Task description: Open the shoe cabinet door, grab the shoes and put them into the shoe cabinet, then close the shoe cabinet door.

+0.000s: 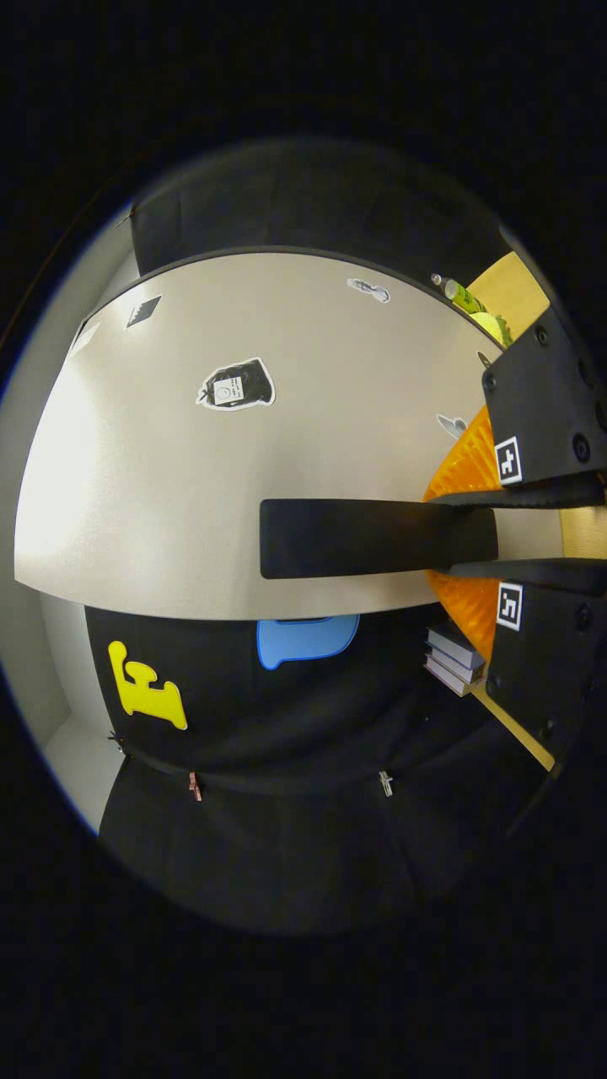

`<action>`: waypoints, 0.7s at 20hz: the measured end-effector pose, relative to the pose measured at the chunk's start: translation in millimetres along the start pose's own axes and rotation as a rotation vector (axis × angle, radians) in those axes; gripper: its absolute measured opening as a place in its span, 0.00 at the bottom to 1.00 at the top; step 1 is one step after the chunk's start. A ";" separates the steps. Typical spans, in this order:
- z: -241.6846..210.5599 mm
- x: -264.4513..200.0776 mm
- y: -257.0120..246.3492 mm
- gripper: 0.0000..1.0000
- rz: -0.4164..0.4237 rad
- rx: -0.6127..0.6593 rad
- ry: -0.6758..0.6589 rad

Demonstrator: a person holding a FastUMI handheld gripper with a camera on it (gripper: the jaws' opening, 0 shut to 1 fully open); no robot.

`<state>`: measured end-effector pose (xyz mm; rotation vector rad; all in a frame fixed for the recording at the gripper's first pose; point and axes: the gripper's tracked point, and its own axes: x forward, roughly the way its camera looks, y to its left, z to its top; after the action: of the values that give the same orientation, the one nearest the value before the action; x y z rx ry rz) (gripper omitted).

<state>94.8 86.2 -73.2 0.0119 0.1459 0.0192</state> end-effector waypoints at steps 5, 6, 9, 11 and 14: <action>-2.9 -41.8 -17.2 0.27 0.051 0.016 -0.005; -2.9 -49.7 -21.3 0.27 0.066 0.019 -0.003; -4.6 -72.1 -36.7 0.27 0.116 0.012 0.003; -5.8 -85.8 -46.3 0.27 0.155 -0.003 0.011; -9.1 -107.1 -66.5 0.27 0.198 0.003 0.025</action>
<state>-11.3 17.7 -67.5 0.0296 0.1697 0.2168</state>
